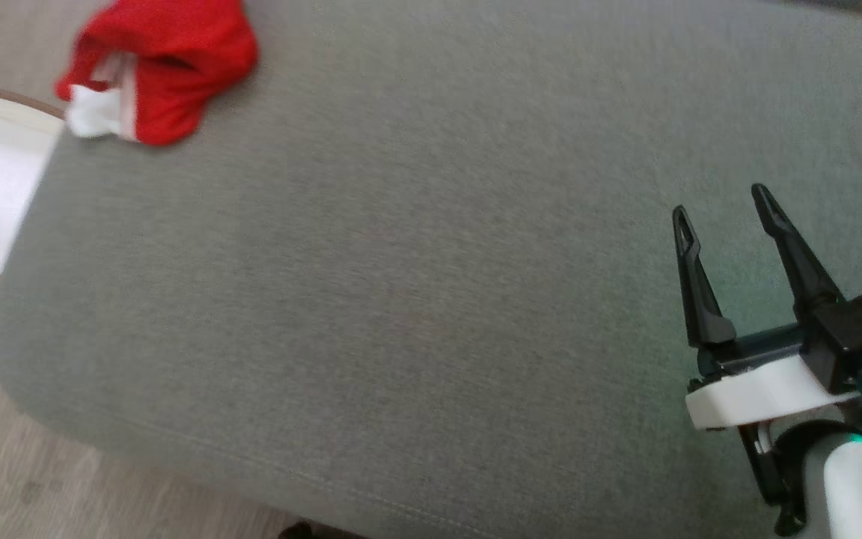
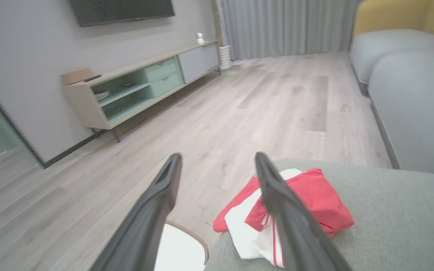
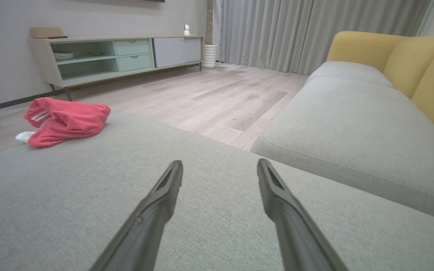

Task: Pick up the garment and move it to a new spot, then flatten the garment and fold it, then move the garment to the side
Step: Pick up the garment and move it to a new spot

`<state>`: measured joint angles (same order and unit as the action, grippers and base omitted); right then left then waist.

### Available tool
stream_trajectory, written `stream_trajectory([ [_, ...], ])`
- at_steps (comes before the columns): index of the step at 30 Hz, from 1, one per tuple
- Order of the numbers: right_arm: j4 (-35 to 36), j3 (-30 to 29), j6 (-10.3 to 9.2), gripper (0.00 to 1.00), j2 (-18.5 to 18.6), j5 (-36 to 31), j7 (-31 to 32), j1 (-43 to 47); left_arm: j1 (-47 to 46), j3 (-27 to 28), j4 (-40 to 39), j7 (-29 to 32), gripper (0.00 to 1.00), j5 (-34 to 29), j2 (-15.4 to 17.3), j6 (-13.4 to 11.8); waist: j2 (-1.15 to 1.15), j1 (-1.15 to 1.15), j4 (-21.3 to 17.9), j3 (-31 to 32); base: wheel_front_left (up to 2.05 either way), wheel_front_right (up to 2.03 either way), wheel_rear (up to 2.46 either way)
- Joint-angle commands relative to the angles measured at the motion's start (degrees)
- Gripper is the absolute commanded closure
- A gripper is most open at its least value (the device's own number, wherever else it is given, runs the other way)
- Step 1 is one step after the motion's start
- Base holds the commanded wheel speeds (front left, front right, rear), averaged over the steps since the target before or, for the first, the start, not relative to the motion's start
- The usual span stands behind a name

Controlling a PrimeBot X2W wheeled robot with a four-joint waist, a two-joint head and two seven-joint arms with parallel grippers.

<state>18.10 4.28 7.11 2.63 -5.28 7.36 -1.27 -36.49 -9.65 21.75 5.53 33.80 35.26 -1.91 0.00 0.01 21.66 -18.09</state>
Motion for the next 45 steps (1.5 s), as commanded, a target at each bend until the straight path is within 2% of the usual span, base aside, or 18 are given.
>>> stream_trajectory([
  [1, 2.93, 1.8, 0.37, 0.0, 0.25, -0.56, 0.51, -1.9, -3.25, 2.04, 0.1, 0.33, 0.0, -0.25, 3.7, 0.25, 0.0, -0.01, -4.95, -6.19, 0.0, 0.0, 0.0],
  [4, 6.1, 2.32, 0.37, 0.0, 0.35, -1.86, 2.08, -1.7, -7.19, 0.38, 6.28, 1.57, 0.0, -0.73, 3.05, 1.4, 0.0, -0.01, -6.46, -10.57, 0.0, 0.0, 0.0],
  [13, 12.53, -0.9, 0.37, 0.0, 2.33, -3.13, 4.2, -0.45, -15.37, -2.82, 20.45, 0.44, 0.0, -4.0, 2.08, 1.33, 0.0, -0.01, -7.94, -19.94, 0.0, 0.0, 0.0],
  [22, 14.1, -1.4, 0.37, 0.0, 2.8, -2.7, 3.67, 0.25, -21.61, -5.73, 28.9, -3.05, 0.0, -8.47, 4.54, 1.26, 0.0, -0.01, -8.69, -23.0, 0.0, 0.0, 0.0],
  [24, 14.07, -1.54, 0.37, 0.0, 2.76, -2.63, 3.53, 0.21, -23.12, -6.6, 29.83, -4.13, 0.0, -9.42, 4.89, 1.9, 0.0, -0.01, -8.83, -23.4, 0.0, 0.0, 0.0],
  [26, 13.7, -1.32, 0.37, 0.0, 2.61, -2.41, 3.24, 0.07, -25.35, -7.55, 31.1, -5.63, 0.0, -9.74, 3.75, 3.41, 0.0, -0.01, -9.07, -23.75, 0.0, 0.0, 0.0],
  [27, 13.56, -1.16, 0.37, 0.0, 2.55, -2.36, 3.14, -0.03, -25.97, -8.01, 31.62, -5.94, 0.09, -9.96, 3.3, 3.81, 0.0, -0.01, -9.21, -23.81, 0.0, 0.0, 0.0],
  [28, 13.42, -1.03, 0.37, 0.0, 2.48, -2.24, 3.04, -0.17, -26.56, -8.35, 32.25, -6.11, 0.43, -10.05, 2.81, 4.15, 0.0, -0.01, -9.38, -23.83, 0.0, 0.0, 0.0],
  [29, 13.29, -0.96, 0.37, 0.0, 2.43, -2.17, 2.96, -0.3, -27.07, -8.72, 32.87, -6.33, 0.62, -10.22, 2.49, 4.49, 0.0, -0.01, -9.57, -23.84, 0.0, 0.0, 0.0],
  [30, 13.19, -0.99, 0.37, 0.0, 2.39, -2.12, 2.85, -0.45, -27.53, -9.12, 33.37, -6.78, 0.71, -10.44, 2.29, 4.89, 0.0, -0.01, -9.79, -23.83, 0.0, 0.0, 0.0],
  [32, 13.02, -1.2, 0.37, 0.0, 2.3, -2.15, 2.63, -0.7, -28.48, -9.6, 34.29, -7.98, 1.0, -10.68, 1.82, 5.34, 0.0, -0.01, -10.09, -23.82, 0.0, 0.0, 0.0],
  [39, 11.39, -1.37, 0.37, 0.0, 1.9, -1.85, 1.58, -1.41, -31.0, -10.74, 36.43, -12.51, 1.0, -11.6, 1.37, 6.04, 0.0, -0.01, -10.69, -22.62, 0.0, 0.0, 0.0],
  [45, 7.82, -0.26, 0.37, 0.0, 1.26, -0.77, -0.39, -2.72, -33.61, -11.48, 36.69, -16.68, 1.0, -12.16, 2.59, 7.16, 0.0, -0.01, -11.13, -18.66, 0.0, 0.0, 0.0],
])
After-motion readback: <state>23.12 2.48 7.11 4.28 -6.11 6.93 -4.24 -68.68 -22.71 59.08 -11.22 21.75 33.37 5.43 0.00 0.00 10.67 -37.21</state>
